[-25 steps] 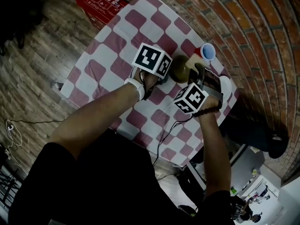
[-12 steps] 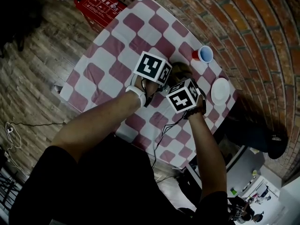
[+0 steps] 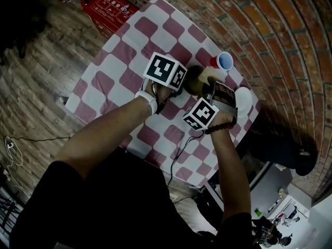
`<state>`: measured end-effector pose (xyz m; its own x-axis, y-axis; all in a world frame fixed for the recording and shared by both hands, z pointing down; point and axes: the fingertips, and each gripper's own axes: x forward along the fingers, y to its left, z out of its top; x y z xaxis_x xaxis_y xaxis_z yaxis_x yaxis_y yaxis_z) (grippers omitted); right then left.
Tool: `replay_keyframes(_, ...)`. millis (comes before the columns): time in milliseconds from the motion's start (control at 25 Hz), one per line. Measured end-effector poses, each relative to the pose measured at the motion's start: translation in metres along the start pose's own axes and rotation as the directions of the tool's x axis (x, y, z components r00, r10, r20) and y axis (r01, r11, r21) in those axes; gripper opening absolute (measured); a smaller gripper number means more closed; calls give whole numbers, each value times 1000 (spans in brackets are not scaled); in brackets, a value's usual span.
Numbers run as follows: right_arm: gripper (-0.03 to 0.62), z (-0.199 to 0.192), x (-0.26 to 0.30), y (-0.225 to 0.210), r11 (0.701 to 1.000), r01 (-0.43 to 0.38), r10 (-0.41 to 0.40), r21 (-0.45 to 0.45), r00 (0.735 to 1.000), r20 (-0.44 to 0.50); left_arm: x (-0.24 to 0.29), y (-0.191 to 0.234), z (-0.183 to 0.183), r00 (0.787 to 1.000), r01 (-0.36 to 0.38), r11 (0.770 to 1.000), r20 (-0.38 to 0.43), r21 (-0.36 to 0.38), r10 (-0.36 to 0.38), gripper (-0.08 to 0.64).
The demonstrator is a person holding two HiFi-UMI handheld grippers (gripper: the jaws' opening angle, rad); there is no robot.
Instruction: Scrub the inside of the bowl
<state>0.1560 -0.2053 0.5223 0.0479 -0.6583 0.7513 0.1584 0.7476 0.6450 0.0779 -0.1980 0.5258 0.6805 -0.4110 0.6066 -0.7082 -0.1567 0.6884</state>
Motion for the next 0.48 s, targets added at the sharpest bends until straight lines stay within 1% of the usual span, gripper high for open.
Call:
replay_keyframes(40, 110, -2, 0, 0, 995, -37, 37, 92, 999, 9, -4, 0, 5, 1000, 8, 1000, 30, -5, -8, 48)
replay_keyframes(80, 110, -2, -2, -1, 979, -73, 69, 189, 997, 28, -7, 0, 7, 999, 12, 1000, 52, -17, -11, 51)
replay_keyframes(120, 110, -1, -4, -3, 957, -103, 91, 273, 994, 55, -10, 0, 6, 998, 15, 999, 62, -31, -13, 69)
replay_keyframes(160, 110, 1, -7, -5, 936, -124, 101, 331, 991, 84, -12, 0, 2, 998, 19, 999, 61, -46, -16, 96)
replay_keyframes(200, 110, 4, -10, -5, 922, -139, 107, 360, 988, 109, -11, -2, -4, 998, 25, 998, 51, -61, -22, 112)
replay_keyframes(280, 110, 14, -13, 0, 912, -182, 136, 367, 980, 147, -5, -5, -18, 999, 37, 996, 13, -80, -36, 114)
replay_keyframes(360, 110, 26, -15, 13, 899, -252, 200, 357, 964, 176, 4, -7, -31, 999, 35, 996, -32, -81, -37, 114)
replay_keyframes(400, 110, 31, -15, 21, 888, -292, 238, 356, 953, 187, 9, -7, -36, 998, 28, 997, -49, -79, -32, 114)
replay_keyframes(480, 110, 38, -15, 34, 854, -370, 314, 366, 927, 205, 14, -6, -40, 997, 12, 997, -70, -76, -18, 109)
